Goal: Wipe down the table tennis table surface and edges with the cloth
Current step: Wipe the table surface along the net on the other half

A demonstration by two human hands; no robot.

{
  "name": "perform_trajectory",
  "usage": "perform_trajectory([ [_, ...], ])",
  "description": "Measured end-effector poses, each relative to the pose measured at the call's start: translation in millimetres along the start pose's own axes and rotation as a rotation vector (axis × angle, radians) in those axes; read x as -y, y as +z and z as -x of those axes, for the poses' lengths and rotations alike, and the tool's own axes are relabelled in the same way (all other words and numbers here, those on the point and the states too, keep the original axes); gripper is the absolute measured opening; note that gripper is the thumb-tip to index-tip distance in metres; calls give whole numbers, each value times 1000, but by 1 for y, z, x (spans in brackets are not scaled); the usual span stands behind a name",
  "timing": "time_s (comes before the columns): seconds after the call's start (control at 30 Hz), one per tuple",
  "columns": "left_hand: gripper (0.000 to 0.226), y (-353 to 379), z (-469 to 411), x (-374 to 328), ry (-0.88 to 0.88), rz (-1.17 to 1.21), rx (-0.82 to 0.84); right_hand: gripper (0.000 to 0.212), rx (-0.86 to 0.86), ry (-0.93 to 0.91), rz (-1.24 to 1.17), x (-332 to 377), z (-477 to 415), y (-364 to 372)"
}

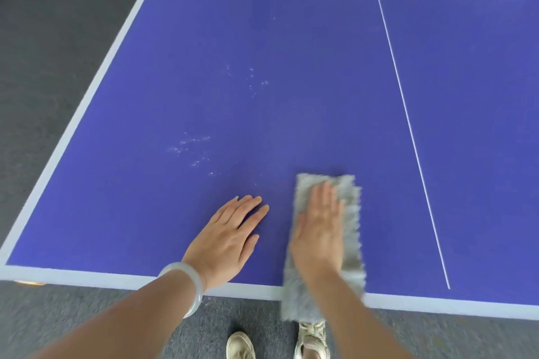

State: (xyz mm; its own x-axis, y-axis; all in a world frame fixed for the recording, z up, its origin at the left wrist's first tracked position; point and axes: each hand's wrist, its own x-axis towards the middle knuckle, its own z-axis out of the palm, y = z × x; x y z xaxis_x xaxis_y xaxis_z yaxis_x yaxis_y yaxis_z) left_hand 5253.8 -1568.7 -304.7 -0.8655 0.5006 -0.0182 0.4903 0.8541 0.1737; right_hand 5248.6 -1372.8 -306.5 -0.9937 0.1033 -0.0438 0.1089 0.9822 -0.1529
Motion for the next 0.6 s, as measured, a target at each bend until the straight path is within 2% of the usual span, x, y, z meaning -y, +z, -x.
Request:
perform_trajectory([
  [0.1, 46, -1, -1, 1, 16, -1, -10, 60, 66, -458, -76, 11, 40, 1],
  [0.17, 48, -1, -1, 2, 11, -3, -13, 61, 97, -683, 62, -30, 29, -10],
  [0.2, 49, -1, 0, 2, 7, 2, -12, 61, 119, -729, 125, -57, 17, -11],
  [0.23, 50, -1, 0, 1, 4, 10, -10, 59, 107, -642, 109, -79, 2, -16],
  [0.3, 50, -2, 0, -1, 6, 19, -19, 55, 64, -256, -33, -105, -31, -22],
  [0.33, 50, -3, 0, -2, 11, 14, -29, 56, 47, -88, -74, -105, -45, -23],
  [0.4, 50, -4, 0, -3, 20, -8, -48, 60, -15, 133, -97, -85, -61, -15],
  [0.47, 48, -5, 0, -2, 32, -26, -64, 61, -44, 228, -99, -63, -69, -8],
  [0.53, 46, -7, 2, -1, 29, -17, -88, 62, -26, 191, -90, -54, -70, -4],
  [0.6, 45, -11, 3, 4, -48, 19, -136, 61, 23, 132, -85, -57, -71, -4],
])
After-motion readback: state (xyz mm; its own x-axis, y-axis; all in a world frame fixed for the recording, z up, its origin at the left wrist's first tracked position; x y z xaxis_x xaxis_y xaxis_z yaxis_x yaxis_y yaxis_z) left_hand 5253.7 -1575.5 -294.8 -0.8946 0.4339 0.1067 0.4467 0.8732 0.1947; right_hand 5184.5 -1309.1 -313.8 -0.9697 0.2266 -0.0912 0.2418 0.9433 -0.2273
